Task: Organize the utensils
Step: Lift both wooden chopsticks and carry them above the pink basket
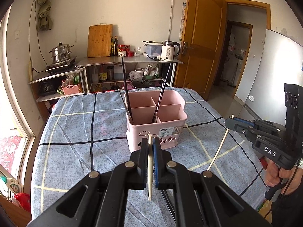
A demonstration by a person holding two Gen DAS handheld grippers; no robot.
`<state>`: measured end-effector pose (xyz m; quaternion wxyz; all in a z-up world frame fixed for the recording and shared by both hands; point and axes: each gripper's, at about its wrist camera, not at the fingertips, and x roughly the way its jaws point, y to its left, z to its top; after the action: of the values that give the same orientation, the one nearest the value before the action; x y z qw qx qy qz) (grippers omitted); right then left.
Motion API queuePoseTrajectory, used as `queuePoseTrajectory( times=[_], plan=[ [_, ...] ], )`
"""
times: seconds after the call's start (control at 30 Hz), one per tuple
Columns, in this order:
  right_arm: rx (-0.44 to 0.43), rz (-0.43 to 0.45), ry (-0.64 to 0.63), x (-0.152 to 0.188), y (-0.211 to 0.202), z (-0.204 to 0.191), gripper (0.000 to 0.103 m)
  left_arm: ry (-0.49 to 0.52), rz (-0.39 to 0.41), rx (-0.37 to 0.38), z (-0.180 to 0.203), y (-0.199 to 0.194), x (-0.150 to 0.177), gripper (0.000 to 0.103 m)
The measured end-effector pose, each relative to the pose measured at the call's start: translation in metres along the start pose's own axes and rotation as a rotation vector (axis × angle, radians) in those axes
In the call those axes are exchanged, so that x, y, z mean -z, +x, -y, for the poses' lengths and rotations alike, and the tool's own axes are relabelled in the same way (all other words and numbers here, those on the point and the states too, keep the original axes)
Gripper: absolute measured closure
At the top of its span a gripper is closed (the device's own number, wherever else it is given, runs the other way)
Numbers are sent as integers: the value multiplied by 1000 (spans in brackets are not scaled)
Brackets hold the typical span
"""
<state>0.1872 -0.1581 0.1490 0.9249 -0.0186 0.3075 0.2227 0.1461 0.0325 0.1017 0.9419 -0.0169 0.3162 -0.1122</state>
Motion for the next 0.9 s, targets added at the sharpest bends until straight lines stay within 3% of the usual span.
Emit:
queuePoseTrajectory(
  times=[0.4, 0.9],
  plan=[
    [-9, 34, -11, -15, -6, -5, 98, 4, 6, 28, 0, -6, -14, 98],
    [-54, 169, 11, -97, 10, -10, 98, -17, 110, 55, -19, -4, -99, 98]
  ],
)
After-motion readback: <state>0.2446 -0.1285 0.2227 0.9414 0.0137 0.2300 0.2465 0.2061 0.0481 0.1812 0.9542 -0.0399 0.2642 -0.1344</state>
